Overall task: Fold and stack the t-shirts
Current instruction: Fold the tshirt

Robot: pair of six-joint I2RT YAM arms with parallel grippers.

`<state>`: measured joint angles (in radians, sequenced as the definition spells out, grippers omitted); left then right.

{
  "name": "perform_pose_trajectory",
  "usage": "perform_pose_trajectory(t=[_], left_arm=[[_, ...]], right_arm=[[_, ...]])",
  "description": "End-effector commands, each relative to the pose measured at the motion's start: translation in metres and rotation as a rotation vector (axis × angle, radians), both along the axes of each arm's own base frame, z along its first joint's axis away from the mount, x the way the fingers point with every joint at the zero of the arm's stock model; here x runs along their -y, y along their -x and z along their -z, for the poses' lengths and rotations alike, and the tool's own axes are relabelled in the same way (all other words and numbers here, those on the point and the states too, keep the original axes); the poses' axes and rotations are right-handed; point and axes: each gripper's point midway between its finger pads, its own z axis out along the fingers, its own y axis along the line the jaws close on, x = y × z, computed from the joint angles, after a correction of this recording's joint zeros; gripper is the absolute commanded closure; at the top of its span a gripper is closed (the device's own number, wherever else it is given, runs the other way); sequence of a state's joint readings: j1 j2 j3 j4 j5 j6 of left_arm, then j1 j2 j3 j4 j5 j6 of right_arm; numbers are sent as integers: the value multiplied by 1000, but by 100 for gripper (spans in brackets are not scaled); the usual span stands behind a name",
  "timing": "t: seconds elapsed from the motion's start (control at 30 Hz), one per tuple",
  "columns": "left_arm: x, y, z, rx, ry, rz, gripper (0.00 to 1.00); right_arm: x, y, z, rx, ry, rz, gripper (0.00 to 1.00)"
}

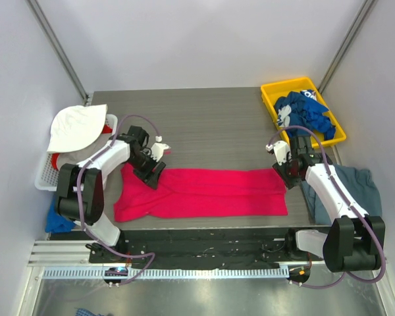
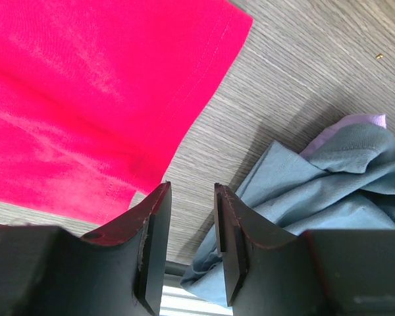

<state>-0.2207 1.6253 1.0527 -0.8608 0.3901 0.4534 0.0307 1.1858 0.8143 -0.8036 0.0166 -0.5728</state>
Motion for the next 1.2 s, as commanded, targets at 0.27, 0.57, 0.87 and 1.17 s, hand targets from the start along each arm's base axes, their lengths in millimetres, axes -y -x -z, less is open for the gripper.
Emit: perform_pose_trajectory(t=[0.27, 0.57, 0.87, 1.17], left_arm=[[16, -26, 2, 67, -10, 25, 46], [23, -21, 1, 75, -18, 33, 57], [27, -13, 6, 61, -35, 54, 81], [26, -3, 2, 77, -67, 60, 100]], right_arm=[[2, -5, -7, 37, 9, 4, 62], [3, -1, -2, 25, 15, 3, 62], [4, 1, -1, 22, 24, 3, 63], [4, 1, 2, 19, 23, 1, 64]])
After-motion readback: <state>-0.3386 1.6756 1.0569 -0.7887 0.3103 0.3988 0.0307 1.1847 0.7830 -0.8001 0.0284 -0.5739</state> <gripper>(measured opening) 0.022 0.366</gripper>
